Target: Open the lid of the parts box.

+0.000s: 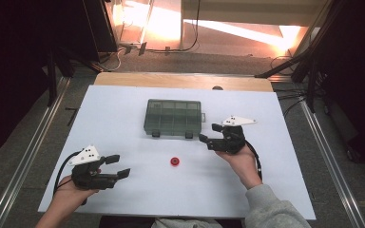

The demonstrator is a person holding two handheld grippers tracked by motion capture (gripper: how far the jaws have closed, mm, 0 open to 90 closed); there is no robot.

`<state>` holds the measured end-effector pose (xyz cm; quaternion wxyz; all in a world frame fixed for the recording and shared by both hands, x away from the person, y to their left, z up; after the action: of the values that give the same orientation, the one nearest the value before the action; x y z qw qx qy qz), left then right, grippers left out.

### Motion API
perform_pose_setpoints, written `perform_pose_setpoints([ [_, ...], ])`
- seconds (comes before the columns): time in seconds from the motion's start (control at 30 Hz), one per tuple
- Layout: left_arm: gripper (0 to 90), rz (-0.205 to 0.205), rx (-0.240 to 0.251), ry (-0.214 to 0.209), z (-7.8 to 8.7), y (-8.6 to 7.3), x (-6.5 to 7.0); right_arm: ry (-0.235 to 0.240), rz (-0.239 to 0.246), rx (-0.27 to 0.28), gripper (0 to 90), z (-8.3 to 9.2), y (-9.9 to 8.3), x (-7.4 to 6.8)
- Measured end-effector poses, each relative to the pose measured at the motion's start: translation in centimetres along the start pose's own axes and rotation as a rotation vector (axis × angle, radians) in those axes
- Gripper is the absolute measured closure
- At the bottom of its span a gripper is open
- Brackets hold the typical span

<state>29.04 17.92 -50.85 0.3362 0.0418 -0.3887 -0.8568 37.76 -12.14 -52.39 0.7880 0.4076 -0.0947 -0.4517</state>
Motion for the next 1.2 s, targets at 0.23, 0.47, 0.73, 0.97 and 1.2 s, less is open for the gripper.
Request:
perform_pose_setpoints([
  [0.23,30.9,-0.002,0.0,0.0,0.0,0.0,0.0,-0.009,0.002,0.004,29.1,-0.6,0.3,0.2],
  [0.47,30.9,0.004,0.002,0.002,0.1,0.0,-0.1,-0.015,0.004,-0.01,30.0,-1.4,0.3,0.5],
  [0.73,30.9,0.002,0.001,0.002,0.2,0.0,-0.1,-0.012,0.019,-0.043,39.4,-2.0,-0.3,0.6],
  [0.97,30.9,0.003,0.004,0.003,0.2,0.0,-0.1,-0.019,0.027,-0.063,45.7,-2.4,-0.7,0.8],
  [1.2,30.9,0.007,0.011,0.002,0.3,0.0,-0.2,-0.013,0.013,-0.086,53.6,-2.8,-1.4,1.1],
])
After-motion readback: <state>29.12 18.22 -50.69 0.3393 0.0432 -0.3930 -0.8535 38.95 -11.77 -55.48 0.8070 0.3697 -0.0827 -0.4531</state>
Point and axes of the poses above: each handheld gripper's, and its own axes: z roughly backward along the jaws, y roughly out of its top, x roughly to its right, the point moved 10 cm from there along -z, roughly forward along the jaws, and after that the axes turned 9 degrees about -x, right-handed, at the moved point
